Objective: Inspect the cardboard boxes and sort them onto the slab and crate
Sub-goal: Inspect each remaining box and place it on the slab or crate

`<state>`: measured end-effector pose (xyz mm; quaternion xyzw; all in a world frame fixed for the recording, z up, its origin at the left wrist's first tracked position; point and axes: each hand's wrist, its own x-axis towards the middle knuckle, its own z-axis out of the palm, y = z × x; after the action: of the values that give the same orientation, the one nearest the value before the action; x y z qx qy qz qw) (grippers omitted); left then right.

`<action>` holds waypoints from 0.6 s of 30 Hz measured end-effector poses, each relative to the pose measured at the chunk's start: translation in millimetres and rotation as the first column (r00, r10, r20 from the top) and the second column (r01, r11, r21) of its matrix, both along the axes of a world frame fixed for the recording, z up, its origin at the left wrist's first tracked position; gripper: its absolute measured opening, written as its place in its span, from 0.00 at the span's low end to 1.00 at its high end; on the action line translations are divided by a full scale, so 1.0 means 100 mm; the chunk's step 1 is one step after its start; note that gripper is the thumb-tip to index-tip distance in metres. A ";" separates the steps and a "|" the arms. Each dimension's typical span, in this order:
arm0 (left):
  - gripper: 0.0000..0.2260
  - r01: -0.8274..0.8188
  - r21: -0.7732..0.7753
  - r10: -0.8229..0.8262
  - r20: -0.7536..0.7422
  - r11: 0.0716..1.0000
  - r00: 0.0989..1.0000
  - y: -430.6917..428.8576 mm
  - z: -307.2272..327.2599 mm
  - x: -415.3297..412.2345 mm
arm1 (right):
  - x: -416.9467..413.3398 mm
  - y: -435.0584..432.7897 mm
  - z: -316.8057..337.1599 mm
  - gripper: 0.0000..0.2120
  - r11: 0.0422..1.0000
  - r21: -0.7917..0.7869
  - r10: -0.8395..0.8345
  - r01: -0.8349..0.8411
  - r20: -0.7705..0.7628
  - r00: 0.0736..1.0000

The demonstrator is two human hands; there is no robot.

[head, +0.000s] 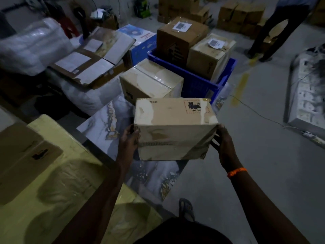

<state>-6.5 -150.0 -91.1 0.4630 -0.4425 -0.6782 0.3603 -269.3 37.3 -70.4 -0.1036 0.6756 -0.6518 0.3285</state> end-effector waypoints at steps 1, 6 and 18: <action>0.12 -0.013 0.036 0.013 -0.007 0.999 1.000 0.04 -0.08 0.05 | 0.05 0.05 -0.04 0.16 1.000 0.009 -0.003 0.003 0.002 1.000; 0.21 -0.117 0.175 0.108 0.060 0.978 0.992 0.28 -0.27 0.25 | 0.20 0.26 -0.23 0.17 0.997 0.056 -0.057 0.056 0.011 0.998; 0.11 0.081 -0.137 -0.036 0.302 0.987 0.953 0.03 0.09 0.12 | 0.02 0.19 -0.14 0.16 0.992 0.114 0.065 -0.048 -0.151 0.986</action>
<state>5.1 -146.6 -81.7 0.5187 -0.5545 -0.5763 0.3024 -267.5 56.3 -84.8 -0.1546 0.7306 -0.5941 0.2988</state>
